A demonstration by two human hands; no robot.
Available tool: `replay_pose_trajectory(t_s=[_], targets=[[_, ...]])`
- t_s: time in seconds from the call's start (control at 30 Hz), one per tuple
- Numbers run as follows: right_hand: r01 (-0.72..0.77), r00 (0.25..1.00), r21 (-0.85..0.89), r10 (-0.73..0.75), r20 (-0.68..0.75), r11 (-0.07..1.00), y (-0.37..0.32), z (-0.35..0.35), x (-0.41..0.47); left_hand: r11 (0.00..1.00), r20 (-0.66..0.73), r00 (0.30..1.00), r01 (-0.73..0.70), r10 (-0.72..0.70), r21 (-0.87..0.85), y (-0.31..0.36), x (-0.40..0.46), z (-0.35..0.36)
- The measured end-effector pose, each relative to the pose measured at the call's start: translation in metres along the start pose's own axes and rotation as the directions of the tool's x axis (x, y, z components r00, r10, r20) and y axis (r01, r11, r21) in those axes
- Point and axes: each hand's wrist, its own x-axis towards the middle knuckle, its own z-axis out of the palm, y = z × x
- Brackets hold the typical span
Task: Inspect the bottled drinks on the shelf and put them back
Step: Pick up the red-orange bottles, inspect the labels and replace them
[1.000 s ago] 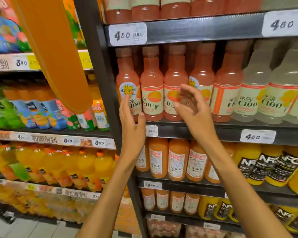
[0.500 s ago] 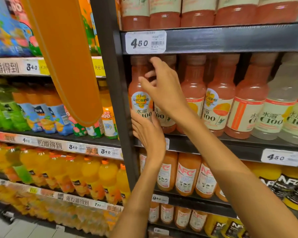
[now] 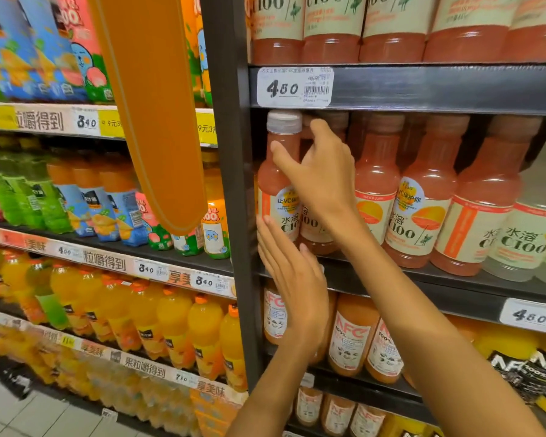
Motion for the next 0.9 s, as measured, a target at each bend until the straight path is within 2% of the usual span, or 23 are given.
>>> replay_pose_trajectory(t_s=[0.13, 0.2, 0.33, 0.4, 0.47, 0.53, 0.63, 0.7, 0.77, 0.8, 0.9], targets=[[-0.050, 0.998, 0.343, 0.032, 0.056, 0.938, 0.007, -0.012, -0.005, 0.997, -0.026, 0.997, -0.073, 0.074, 0.025, -0.001, -0.013, -0.002], [-0.037, 0.995, 0.472, -0.012, 0.102, 0.881, 0.009, -0.022, -0.010, 0.996, -0.045, 0.995, -0.093, 0.093, 0.006, -0.003, -0.019, -0.008], [0.025, 0.976, 0.506, -0.129, 0.173, 0.862, 0.008, -0.034, -0.019, 0.982, -0.151, 0.988, -0.048, 0.019, -0.185, -0.006, -0.012, -0.023], [-0.013, 0.970, 0.567, -0.126, 0.206, 0.823, 0.005, -0.038, -0.024, 0.967, -0.146, 0.989, -0.052, 0.016, -0.248, -0.008, -0.009, -0.033], [-0.071, 0.970, 0.628, -0.093, 0.224, 0.775, 0.004, -0.044, -0.029, 0.950, -0.046, 0.999, -0.024, 0.011, -0.311, -0.009, -0.007, -0.048], [-0.122, 0.974, 0.686, -0.048, 0.223, 0.717, 0.003, -0.050, -0.033, 0.921, 0.140, 0.989, 0.100, -0.050, -0.377, -0.010, -0.008, -0.063], [-0.210, 0.969, 0.752, 0.028, 0.247, 0.625, 0.001, -0.057, -0.037, 0.888, 0.382, 0.920, 0.246, -0.088, -0.389, -0.010, -0.007, -0.086], [-0.251, 0.961, 0.749, 0.067, 0.266, 0.613, -0.002, -0.058, -0.038, 0.851, 0.483, 0.874, 0.293, -0.054, -0.435, -0.006, -0.007, -0.099], [-0.349, 0.930, 0.746, 0.112, 0.349, 0.567, -0.003, -0.058, -0.033, 0.784, 0.596, 0.803, 0.384, -0.022, -0.488, -0.003, -0.009, -0.110], [-0.427, 0.895, 0.754, 0.110, 0.433, 0.499, -0.003, -0.057, -0.030, 0.736, 0.658, 0.753, 0.450, -0.009, -0.505, -0.001, -0.011, -0.115], [-0.653, 0.743, 0.730, -0.016, 0.669, 0.201, -0.002, -0.055, -0.026, 0.602, 0.782, 0.622, 0.615, 0.027, -0.509, 0.002, -0.018, -0.122]])
